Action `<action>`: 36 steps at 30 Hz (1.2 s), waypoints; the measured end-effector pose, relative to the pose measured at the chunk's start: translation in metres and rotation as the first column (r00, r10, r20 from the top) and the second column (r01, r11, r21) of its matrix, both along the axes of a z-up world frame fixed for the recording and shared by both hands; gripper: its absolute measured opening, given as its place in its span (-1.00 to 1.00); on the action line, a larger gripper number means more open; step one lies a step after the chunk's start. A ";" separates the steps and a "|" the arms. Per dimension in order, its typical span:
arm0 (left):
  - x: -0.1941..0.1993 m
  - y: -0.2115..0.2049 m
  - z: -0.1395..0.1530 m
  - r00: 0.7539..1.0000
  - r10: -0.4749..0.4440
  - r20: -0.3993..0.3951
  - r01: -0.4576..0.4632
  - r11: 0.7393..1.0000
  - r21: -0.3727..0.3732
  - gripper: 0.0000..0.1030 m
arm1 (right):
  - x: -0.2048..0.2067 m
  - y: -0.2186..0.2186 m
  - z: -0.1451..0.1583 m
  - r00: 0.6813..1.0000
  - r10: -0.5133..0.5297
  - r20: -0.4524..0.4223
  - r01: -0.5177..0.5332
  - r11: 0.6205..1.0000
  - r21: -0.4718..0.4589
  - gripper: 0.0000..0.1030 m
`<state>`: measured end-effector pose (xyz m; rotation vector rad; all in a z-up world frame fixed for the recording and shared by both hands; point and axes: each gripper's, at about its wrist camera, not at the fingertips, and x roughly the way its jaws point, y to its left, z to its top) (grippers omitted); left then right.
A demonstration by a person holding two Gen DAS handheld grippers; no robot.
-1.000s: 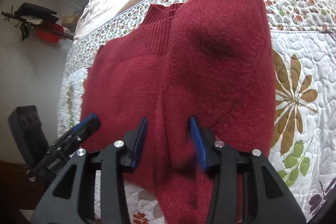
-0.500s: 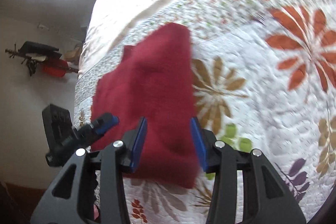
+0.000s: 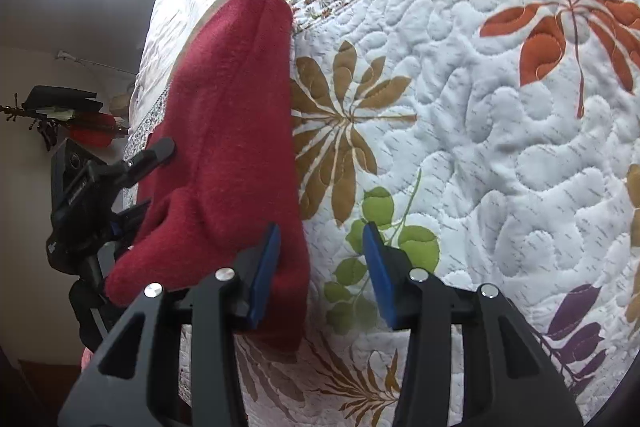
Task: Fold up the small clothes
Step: 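Grasp the folded bundle with the left tool while the right tool opens beside it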
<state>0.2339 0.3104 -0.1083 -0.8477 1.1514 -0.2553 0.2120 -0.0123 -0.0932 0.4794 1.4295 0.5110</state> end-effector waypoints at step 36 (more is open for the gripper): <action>-0.045 0.111 0.074 0.975 0.078 0.209 -0.097 0.992 0.080 -0.73 | -0.015 0.080 0.025 0.990 0.125 0.064 -0.128 0.991 0.042 -0.13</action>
